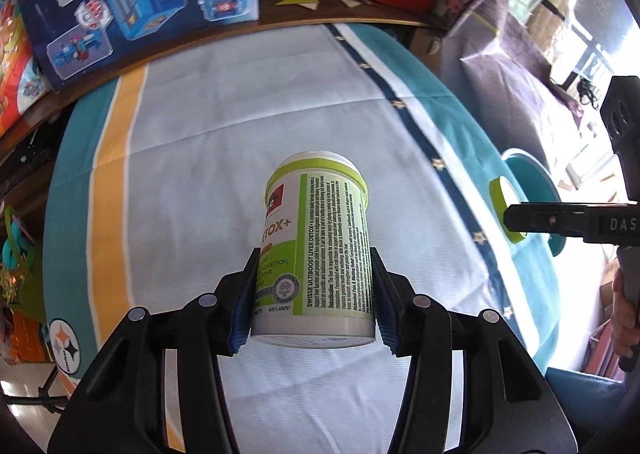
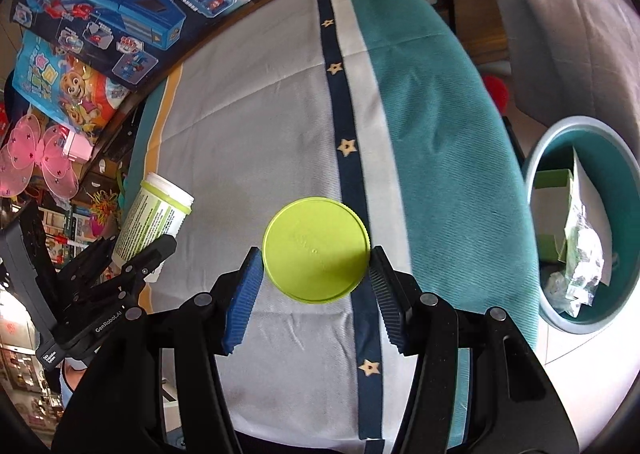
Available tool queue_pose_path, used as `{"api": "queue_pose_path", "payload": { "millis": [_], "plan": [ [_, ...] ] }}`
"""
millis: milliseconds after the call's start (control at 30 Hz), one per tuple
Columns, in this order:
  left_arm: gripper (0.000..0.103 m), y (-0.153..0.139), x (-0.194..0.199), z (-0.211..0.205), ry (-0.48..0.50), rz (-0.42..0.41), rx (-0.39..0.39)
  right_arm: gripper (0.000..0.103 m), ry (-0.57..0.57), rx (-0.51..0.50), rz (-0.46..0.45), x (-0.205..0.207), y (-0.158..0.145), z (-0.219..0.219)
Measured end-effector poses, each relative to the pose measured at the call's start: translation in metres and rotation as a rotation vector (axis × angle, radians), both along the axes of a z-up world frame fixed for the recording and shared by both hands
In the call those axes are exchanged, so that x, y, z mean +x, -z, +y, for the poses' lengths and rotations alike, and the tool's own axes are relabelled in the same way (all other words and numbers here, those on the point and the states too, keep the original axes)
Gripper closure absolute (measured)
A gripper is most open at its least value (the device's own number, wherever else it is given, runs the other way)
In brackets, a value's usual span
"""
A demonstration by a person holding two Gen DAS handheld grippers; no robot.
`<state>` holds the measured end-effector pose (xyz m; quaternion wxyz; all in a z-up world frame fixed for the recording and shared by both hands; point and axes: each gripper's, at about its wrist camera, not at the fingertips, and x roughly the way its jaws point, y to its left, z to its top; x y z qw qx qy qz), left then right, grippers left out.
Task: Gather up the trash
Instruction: 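Carry pill bottle and lid over the teal bin and open both tools to drop them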
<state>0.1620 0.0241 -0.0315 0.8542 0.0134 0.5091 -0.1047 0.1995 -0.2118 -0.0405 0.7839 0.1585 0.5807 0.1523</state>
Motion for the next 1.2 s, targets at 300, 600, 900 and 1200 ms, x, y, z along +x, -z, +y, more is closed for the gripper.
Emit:
{"api": "queue_pose_path", "payload": {
  "millis": [300, 600, 900, 1200],
  "plan": [
    [0.052, -0.010, -0.012, -0.091, 0.150, -0.001, -0.032, 0.051, 0.172, 0.038, -0.028, -0.038, -0.005, -0.110],
    [0.052, -0.013, -0.013, -0.194, 0.314, 0.019, -0.041, 0.050, 0.380, 0.054, -0.047, -0.067, -0.002, -0.227],
    [0.052, 0.008, -0.009, -0.287, 0.463, 0.076, 0.003, 0.050, 0.468, 0.105, -0.036, -0.079, 0.017, -0.289],
    [0.052, 0.039, 0.006, -0.343, 0.521, 0.145, 0.044, 0.050, 0.450, 0.112, 0.001, -0.068, 0.033, -0.304]
  ]
}}
